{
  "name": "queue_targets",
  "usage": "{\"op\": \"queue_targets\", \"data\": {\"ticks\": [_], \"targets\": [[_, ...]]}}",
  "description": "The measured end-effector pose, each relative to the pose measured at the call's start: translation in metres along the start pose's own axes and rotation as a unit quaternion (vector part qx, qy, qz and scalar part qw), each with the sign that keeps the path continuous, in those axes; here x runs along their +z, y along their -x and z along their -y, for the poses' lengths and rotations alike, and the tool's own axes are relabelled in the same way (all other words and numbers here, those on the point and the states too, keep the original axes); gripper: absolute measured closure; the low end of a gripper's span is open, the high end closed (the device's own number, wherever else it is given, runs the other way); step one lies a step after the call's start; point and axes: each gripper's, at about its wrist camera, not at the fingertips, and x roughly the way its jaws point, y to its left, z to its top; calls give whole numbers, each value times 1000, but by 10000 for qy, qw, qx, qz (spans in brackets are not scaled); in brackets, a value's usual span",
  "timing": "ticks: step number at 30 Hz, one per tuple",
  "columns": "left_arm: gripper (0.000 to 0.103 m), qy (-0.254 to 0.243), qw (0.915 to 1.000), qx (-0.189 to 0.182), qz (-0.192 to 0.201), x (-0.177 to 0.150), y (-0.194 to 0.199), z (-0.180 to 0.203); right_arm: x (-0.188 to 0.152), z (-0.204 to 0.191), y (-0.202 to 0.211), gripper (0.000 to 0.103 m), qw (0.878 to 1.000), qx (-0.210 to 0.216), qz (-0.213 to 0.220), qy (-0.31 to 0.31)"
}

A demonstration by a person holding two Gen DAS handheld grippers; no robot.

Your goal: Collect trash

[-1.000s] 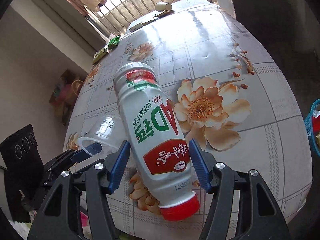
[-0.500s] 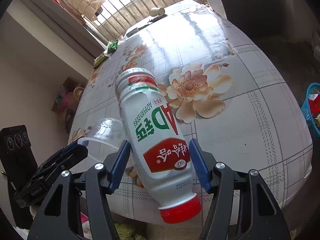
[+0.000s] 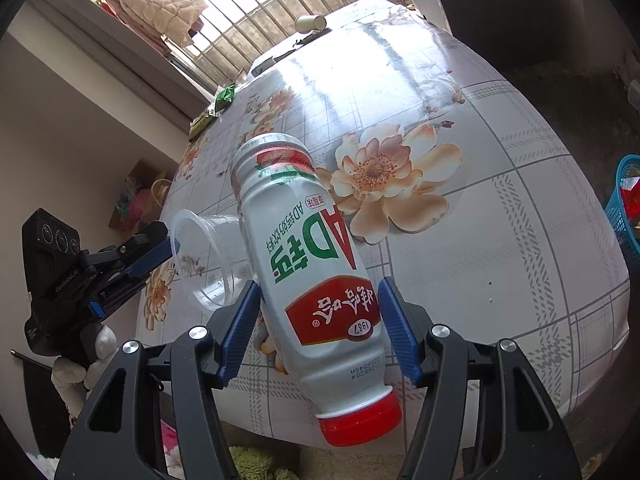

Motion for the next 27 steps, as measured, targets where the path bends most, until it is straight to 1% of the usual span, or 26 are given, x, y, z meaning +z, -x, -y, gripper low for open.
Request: {"op": "queue_targets", "data": {"ticks": [1, 2, 7, 11, 19, 22, 27], "targets": [[52, -12, 10000, 11, 80, 0, 4, -1, 0, 0, 0, 43, 10000, -3, 0, 4], [51, -25, 9999, 24, 154, -1, 7, -2, 0, 0, 0, 43, 10000, -7, -3, 4], [51, -8, 9993, -5, 370, 1, 18, -9, 0, -1, 0, 43, 10000, -27, -15, 2], [51, -121, 9987, -1, 497, 0, 24, -8, 0, -1, -1, 43, 10000, -30, -22, -9], [51, -351, 9982, 9, 490, -8, 24, -7, 1, -3, 0, 43, 9999, -160, 22, -38], [51, -521, 9976, 43, 446, -8, 22, -2, 2, -4, 0, 43, 9998, -212, 38, -54], [50, -627, 9970, 133, 438, -8, 17, 0, 3, -2, 9, 43, 9991, -359, 187, -102]]}}
